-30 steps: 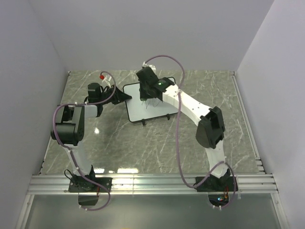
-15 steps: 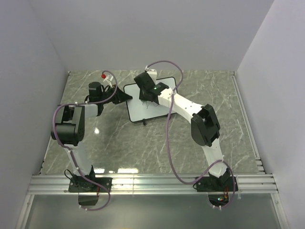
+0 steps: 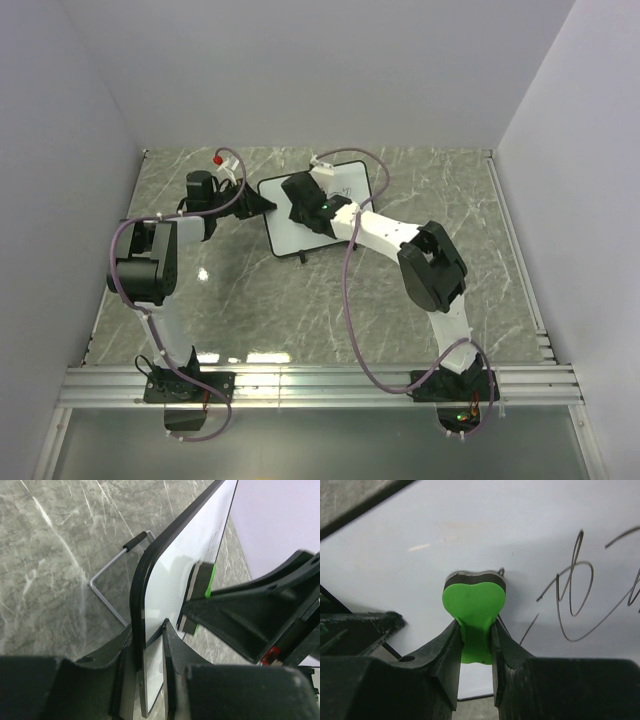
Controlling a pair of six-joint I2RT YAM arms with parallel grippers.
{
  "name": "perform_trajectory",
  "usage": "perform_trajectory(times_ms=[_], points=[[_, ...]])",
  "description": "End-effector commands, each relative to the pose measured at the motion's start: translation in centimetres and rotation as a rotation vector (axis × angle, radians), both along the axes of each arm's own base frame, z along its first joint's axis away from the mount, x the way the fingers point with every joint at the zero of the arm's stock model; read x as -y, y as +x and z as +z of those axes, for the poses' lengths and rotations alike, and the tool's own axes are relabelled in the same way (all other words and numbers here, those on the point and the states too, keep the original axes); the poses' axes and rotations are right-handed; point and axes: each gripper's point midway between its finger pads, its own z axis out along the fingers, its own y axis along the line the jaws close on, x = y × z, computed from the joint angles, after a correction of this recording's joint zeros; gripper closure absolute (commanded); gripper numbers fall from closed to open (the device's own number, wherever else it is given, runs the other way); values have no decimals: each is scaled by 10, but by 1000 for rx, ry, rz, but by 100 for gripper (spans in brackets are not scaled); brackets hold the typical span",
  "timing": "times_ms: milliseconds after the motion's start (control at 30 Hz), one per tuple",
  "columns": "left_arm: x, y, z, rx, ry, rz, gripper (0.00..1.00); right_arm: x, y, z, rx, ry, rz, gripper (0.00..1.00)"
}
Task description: Erase the whiteboard
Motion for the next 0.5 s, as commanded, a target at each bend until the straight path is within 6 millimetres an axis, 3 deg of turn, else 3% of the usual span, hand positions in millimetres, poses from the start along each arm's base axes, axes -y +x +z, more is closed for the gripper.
perform_trajectory(times_ms=[0, 333, 467], points=[[6, 3, -7, 11, 47, -7, 98, 16, -23, -48, -101, -52, -29, 100], [7, 5, -3, 21, 63, -7, 99, 38, -63, -65, -230, 9, -128, 100], [8, 5, 0, 29, 72, -9, 100, 39, -61, -58, -218, 20, -138, 100]])
